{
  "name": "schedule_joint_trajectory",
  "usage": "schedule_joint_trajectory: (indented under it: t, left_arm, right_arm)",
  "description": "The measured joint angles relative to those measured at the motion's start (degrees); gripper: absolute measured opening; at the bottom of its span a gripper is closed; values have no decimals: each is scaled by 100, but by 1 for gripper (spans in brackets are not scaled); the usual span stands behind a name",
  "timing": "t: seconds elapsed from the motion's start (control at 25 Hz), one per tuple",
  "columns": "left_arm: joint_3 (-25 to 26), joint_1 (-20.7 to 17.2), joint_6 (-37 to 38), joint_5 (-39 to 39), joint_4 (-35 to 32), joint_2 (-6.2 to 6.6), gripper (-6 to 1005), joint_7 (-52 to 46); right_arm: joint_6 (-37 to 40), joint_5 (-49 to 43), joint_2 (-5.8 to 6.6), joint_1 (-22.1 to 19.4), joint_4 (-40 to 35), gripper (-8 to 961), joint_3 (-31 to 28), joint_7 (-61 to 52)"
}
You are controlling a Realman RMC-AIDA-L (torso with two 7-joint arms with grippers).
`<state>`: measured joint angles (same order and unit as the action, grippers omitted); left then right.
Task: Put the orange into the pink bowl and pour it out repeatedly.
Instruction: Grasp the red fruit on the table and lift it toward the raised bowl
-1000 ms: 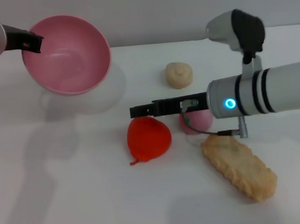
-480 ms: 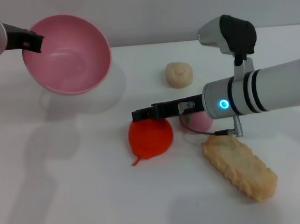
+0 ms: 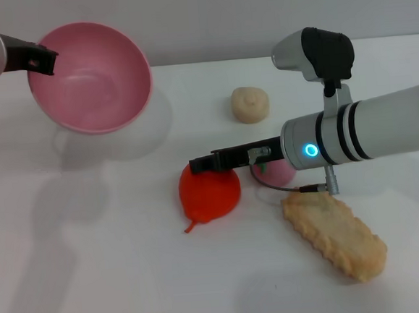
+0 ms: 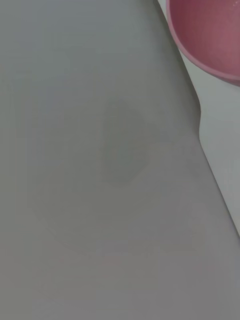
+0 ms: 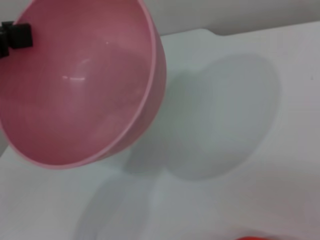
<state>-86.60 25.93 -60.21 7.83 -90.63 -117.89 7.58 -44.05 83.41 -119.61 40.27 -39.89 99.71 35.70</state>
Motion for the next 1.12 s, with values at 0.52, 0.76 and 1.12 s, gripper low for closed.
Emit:
schedule_joint_trajectory:
  t: [0.52, 0.76, 1.12]
  left_arm:
    - [16, 49, 1, 10, -29, 3, 45, 96]
    - [21, 103, 9, 8, -22, 3, 45, 139]
    - [-69, 137, -19, 61, 2, -9, 45, 177]
  right_arm:
    - [54, -23, 28, -144, -276, 99, -15, 7]
    - [77, -46, 42, -195, -459, 24, -7, 4]
    - [-51, -878, 100, -719, -1905, 25, -72, -646]
